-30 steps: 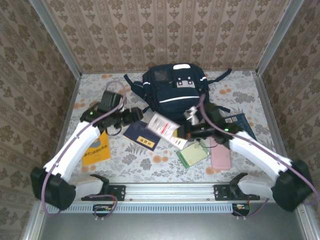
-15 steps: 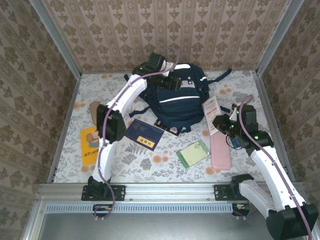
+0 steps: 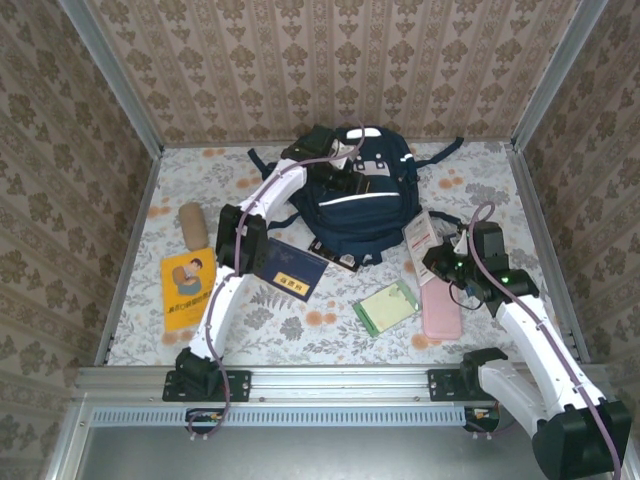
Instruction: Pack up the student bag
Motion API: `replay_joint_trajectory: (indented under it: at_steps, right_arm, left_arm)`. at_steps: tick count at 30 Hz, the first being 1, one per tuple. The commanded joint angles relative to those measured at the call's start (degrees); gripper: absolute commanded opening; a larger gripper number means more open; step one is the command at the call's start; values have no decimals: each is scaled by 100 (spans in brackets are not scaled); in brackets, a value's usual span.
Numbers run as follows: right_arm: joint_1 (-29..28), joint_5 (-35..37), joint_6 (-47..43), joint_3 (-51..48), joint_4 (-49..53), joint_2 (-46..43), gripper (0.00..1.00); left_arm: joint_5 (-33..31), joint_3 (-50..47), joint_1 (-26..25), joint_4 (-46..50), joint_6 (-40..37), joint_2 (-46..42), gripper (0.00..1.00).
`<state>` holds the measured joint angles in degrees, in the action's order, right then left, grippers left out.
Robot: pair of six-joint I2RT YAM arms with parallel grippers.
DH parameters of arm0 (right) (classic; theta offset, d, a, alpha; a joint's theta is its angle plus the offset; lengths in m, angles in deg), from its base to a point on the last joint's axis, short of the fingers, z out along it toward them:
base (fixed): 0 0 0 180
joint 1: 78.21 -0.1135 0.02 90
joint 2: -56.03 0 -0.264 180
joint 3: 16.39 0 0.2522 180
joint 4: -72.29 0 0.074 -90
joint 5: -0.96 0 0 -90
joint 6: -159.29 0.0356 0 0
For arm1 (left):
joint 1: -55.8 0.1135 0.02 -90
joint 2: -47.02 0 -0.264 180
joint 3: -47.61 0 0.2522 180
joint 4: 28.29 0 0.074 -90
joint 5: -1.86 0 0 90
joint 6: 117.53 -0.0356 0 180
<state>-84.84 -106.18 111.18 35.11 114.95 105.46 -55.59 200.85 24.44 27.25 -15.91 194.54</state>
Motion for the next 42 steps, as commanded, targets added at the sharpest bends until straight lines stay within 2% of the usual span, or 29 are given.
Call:
replay_joint_trajectory:
  at_steps: [1,5,11,15,17,24,28,33,42]
  right_arm:
    - [24,-103,-107,-164,-162,96,0]
    - [28,-112,-50,-187,-394,297,0]
    - [30,-166,-40,-109,-543,530,0]
    - [25,-173,-22,-104,-596,578,0]
    - [28,-163,-14,-126,-640,590,0]
    - [24,-145,-19,-104,-629,594,0]
    - [27,-130,-9,-41,-575,577,0]
    - [26,23,-84,161,-266,399,0]
    - [22,67,89,379,-120,-17,0]
  left_arm:
    - [1087,-25,-45,-170,235,-7,72]
    - [1497,-361,-80,-293,320,-204,65]
    - [1839,-502,-117,-72,272,-295,63]
    - [1668,-609,-108,80,125,-363,57]
    - [1477,-610,-99,98,82,-374,51]
    - [1431,-370,-99,154,87,-260,26]
    - [1431,-277,-92,136,144,-245,2]
    - [1785,-178,47,-429,726,-502,0]
    - [2051,572,481,-2035,2833,-467,0]
